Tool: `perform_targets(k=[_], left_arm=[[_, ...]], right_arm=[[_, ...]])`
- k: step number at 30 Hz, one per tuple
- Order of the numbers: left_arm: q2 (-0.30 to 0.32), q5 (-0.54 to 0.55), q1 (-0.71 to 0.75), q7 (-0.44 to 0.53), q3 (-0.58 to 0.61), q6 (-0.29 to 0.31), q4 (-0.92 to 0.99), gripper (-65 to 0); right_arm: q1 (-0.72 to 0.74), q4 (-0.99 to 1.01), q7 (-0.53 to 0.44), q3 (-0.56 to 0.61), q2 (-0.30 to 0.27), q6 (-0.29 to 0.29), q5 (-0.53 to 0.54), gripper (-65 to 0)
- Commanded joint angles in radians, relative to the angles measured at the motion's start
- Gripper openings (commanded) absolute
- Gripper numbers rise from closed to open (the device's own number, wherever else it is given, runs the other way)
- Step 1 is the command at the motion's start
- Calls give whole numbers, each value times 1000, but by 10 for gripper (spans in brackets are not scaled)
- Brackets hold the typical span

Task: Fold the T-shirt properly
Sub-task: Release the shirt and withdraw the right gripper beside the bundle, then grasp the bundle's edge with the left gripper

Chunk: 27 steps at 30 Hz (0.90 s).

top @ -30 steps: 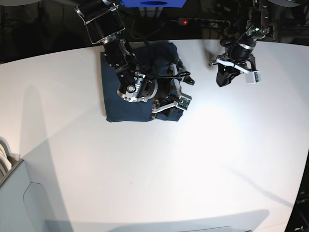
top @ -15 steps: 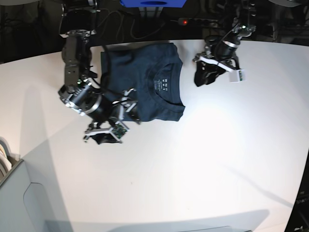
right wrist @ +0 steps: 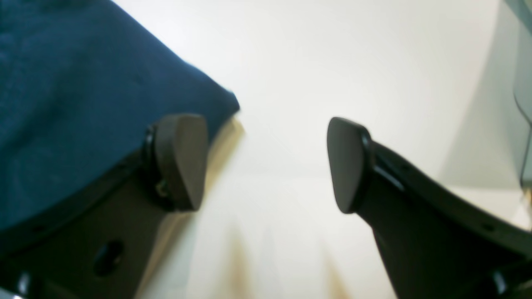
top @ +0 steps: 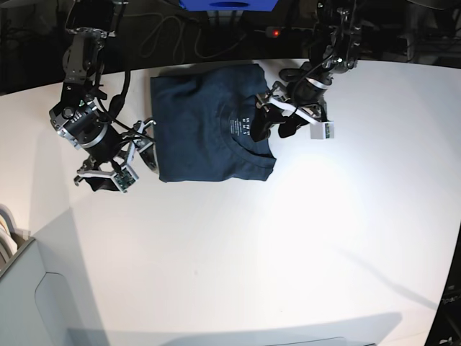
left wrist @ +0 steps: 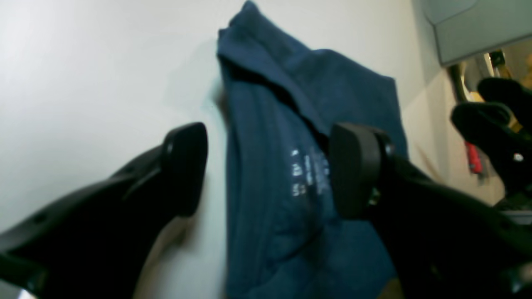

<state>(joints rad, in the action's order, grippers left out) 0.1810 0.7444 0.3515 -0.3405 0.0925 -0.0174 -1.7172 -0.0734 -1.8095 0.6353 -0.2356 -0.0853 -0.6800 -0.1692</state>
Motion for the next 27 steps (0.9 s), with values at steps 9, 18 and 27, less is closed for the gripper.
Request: perform_targets(k=[9,18,27], left_arm=[[1,8,-32,17,0,17,69,-224],[-1,8,-32,17,0,17,78,-372],[-21,8,-33,16,2,17,85,-372]], right_arm=[[2,-14,-22,-100,-4,-18,12,-224],[2,-20,-22,-147,-6,-18,12,-224],[-13,-20,-22,-147,-3,-18,12,-225]])
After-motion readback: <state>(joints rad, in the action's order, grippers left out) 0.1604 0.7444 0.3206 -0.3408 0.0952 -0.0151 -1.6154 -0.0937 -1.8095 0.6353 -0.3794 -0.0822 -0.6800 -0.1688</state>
